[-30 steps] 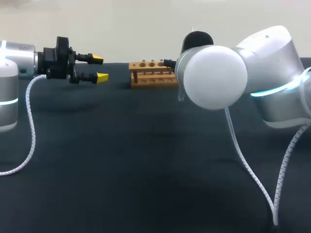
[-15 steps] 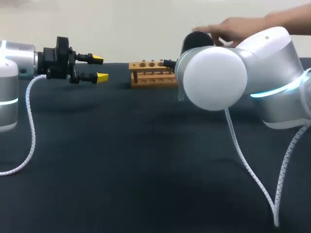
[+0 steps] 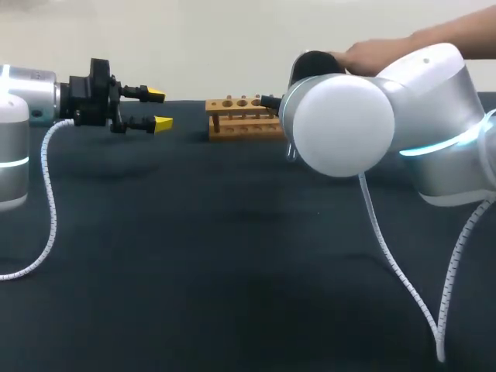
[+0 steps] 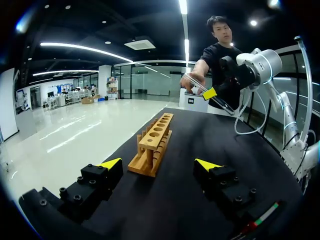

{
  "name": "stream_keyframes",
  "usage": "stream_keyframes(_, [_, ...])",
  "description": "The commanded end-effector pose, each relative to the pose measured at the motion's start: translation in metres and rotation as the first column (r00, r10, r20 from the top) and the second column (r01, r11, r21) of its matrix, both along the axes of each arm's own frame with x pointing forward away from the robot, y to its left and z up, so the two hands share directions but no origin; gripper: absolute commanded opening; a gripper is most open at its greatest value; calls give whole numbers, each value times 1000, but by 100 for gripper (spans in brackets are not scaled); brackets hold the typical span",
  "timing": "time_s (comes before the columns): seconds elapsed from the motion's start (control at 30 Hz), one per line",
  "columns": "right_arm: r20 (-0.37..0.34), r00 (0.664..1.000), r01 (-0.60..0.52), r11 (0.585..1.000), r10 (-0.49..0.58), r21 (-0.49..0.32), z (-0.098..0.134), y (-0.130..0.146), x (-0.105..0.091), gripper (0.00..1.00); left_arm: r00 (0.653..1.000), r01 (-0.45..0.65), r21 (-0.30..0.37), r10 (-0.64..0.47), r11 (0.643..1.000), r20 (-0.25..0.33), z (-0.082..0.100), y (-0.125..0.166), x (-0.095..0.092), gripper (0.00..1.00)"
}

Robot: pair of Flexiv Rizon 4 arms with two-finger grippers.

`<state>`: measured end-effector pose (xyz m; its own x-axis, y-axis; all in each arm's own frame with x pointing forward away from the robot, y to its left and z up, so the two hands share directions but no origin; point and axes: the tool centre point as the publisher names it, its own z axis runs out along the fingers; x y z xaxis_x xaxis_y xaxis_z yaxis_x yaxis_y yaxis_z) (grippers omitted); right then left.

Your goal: Grasp the test tube, adjust it, and insert it.

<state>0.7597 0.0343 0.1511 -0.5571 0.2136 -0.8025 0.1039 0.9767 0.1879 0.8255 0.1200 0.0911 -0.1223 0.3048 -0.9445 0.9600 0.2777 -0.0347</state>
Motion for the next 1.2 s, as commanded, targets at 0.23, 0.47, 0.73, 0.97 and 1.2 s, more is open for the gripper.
stream_keyframes(0.23, [6, 1000, -1, 1000, 1, 2, 0, 0, -1, 0, 1000, -3, -3, 3, 1000, 6, -1, 1, -2, 100])
stream_keyframes(0.47, [6, 1000, -1, 1000, 1, 2, 0, 0, -1, 0, 1000, -3, -3, 3, 1000, 6, -1, 1, -2, 100])
stream_keyframes(0.73, [-20, 999, -50, 998, 50, -38, -11, 5, 10, 0, 1000, -3, -3, 3, 1000, 6, -1, 1, -2, 100])
stream_keyframes(0.97, [-68, 992, -111, 992, 107, -65, -22, 15, 20, 0, 1000, -3, -3, 3, 1000, 6, -1, 1, -2, 100])
stream_keyframes(1.2, [-110, 983, -157, 985, 149, -70, -40, 25, 37, 0, 1000, -3, -3, 3, 1000, 6, -1, 1, -2, 100])
